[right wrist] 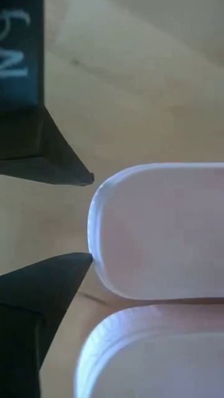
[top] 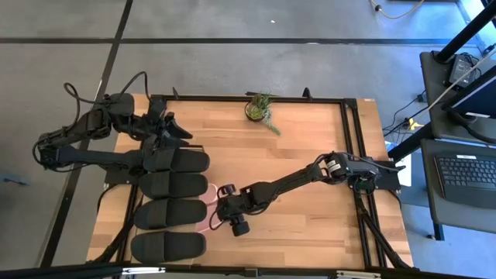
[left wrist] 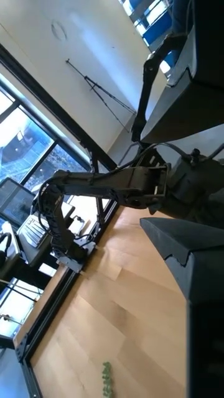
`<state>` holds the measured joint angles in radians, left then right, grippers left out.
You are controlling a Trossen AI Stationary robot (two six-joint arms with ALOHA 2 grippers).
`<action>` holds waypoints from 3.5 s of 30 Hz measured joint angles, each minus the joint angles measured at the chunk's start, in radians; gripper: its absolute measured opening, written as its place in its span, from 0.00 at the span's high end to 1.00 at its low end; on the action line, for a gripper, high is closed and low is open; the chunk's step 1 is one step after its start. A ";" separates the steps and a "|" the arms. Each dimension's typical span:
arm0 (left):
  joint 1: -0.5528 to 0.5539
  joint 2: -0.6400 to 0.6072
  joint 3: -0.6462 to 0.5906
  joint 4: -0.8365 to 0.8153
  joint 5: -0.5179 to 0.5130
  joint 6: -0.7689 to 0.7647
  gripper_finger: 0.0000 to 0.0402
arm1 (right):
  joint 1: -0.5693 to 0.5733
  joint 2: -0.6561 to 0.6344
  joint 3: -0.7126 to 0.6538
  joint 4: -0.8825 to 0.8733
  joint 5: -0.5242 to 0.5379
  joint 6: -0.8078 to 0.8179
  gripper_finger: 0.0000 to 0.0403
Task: Pick and place slides into the shelf
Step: Put the pink slipper under the shelf, then return to Home Position
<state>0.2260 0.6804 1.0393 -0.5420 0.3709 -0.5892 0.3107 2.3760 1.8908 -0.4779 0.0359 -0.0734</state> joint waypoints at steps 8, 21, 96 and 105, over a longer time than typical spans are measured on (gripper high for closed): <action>0.000 0.000 0.000 -0.006 0.000 0.000 0.51 | 0.000 0.013 0.000 0.074 -0.064 0.043 0.53; 0.000 0.000 0.000 -0.009 0.000 0.000 0.51 | 0.009 0.015 0.000 0.140 -0.085 0.071 0.53; 0.000 -0.676 -0.431 0.169 -0.242 0.422 0.51 | -0.250 -1.165 -0.937 0.543 -0.095 0.279 0.53; 0.000 -0.676 -0.431 0.090 -0.686 0.517 0.51 | -0.261 -1.503 -1.173 0.552 0.135 0.252 0.53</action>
<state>0.2260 0.0040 0.6083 -0.4515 -0.3148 -0.0721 0.0494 0.8729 0.7176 0.0745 0.1708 0.1785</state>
